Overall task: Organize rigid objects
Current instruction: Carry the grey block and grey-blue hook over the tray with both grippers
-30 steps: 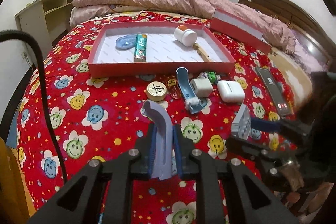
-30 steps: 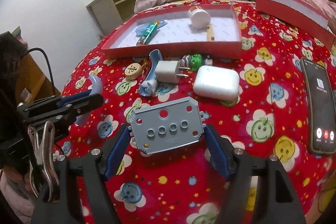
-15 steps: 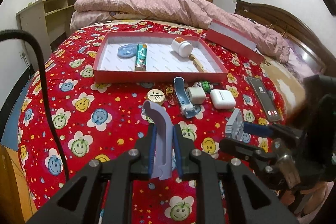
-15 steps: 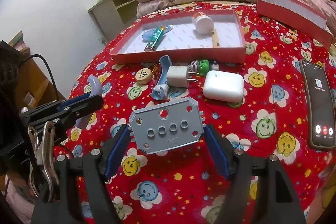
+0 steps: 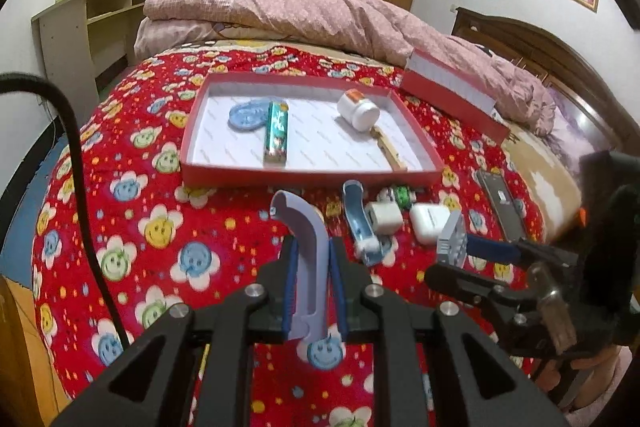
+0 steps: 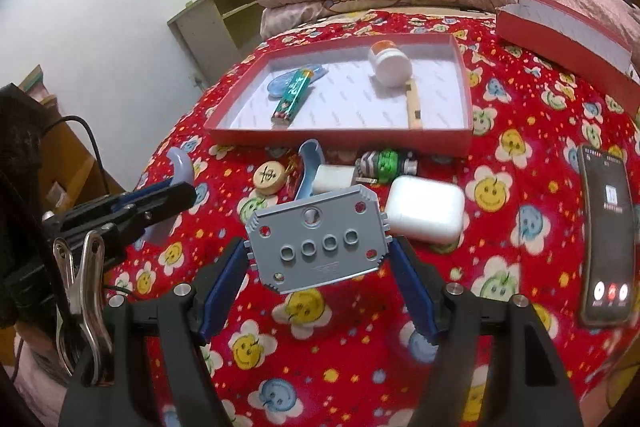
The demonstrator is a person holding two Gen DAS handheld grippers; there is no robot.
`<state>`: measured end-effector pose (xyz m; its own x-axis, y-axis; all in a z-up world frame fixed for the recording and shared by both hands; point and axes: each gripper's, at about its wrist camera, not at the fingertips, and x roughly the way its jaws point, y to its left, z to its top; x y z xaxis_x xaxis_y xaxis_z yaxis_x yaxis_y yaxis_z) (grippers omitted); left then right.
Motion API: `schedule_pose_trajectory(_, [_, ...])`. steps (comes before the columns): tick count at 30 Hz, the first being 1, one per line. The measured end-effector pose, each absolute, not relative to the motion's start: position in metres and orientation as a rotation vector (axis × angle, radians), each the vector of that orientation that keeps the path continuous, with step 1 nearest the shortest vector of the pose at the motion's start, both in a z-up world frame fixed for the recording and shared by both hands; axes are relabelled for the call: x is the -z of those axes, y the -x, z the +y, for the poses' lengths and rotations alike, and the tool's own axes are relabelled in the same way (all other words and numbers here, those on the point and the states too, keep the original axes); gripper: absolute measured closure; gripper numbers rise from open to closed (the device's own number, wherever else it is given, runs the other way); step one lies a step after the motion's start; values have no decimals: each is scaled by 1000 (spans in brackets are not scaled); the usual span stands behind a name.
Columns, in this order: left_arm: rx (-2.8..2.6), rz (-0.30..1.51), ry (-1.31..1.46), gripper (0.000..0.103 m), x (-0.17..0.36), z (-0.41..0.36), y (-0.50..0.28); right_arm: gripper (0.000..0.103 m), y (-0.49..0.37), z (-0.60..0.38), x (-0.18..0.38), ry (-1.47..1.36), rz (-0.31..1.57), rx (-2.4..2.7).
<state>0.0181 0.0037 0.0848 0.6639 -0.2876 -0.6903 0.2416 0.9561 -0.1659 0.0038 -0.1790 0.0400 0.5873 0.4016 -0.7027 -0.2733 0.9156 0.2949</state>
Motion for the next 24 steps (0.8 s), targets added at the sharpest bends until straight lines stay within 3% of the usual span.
schedule_pose_trajectory(10, [258,753,41,86,-106,2,-58,30,-23,-179,-60,-171,833,-384])
schedule_pose_trajectory(24, [202,781,52,86,-88,-1,-115,30,-60,-178,-64,-192,792,-365])
